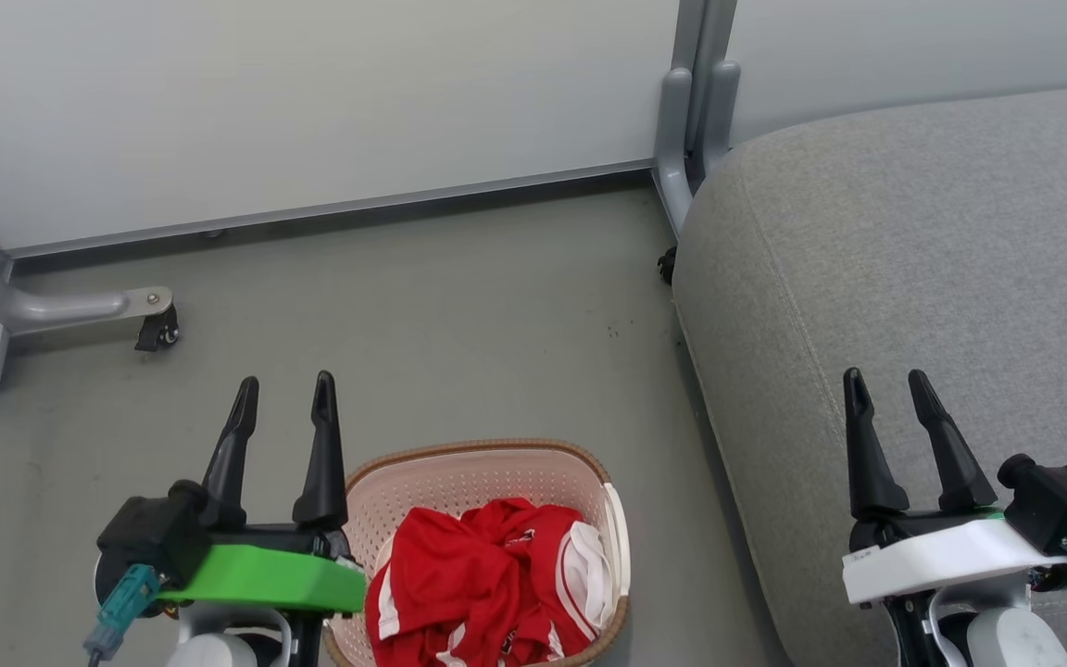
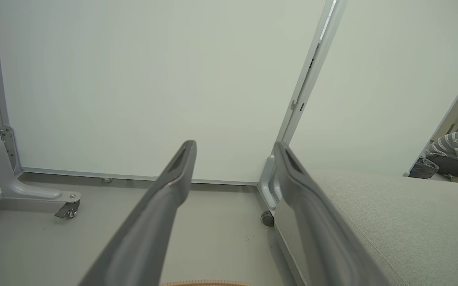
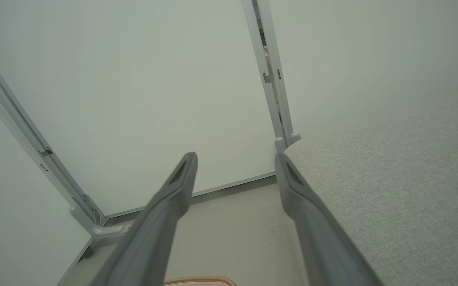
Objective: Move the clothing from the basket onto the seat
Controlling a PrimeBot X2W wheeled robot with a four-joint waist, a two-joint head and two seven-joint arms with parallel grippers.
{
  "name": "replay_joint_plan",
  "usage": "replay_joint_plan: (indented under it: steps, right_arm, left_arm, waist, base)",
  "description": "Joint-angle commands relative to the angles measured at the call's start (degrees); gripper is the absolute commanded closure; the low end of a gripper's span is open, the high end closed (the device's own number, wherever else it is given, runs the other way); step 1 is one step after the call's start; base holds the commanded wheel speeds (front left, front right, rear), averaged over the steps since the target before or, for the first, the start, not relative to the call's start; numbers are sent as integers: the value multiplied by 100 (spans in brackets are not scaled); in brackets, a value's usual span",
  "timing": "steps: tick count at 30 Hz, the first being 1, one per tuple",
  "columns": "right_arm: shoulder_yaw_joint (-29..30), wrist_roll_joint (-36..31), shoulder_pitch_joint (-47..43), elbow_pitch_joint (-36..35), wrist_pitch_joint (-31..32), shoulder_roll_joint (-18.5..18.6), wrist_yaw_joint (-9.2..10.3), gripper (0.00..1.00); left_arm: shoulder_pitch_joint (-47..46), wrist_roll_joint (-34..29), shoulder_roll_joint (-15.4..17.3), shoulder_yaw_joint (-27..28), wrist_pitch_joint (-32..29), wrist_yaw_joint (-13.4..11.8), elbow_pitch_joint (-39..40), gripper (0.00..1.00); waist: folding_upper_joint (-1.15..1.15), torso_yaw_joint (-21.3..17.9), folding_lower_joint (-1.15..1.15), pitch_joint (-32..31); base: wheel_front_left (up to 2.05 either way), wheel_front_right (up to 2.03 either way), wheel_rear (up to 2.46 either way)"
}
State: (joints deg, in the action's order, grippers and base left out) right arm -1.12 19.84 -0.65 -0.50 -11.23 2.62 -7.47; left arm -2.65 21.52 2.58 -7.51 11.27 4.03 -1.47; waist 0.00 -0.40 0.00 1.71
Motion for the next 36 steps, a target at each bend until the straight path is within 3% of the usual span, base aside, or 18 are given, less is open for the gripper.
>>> replay_joint_plan:
  steps: [1,36]
  right_arm:
    - [-27,-157,-15,-89,-67,31,-3,0]
    - [-174,-1417,-160,-411,-400,37,-3,0]
  left_arm:
    - [21,-159,40,-36,61,-13,65,0]
    - [107,-1349,48,-262,398,-116,156,0]
  waist:
    - [0,4,0,7]
    - [0,4,0,33]
  base:
    - [0,0,0]
    - [0,0,0]
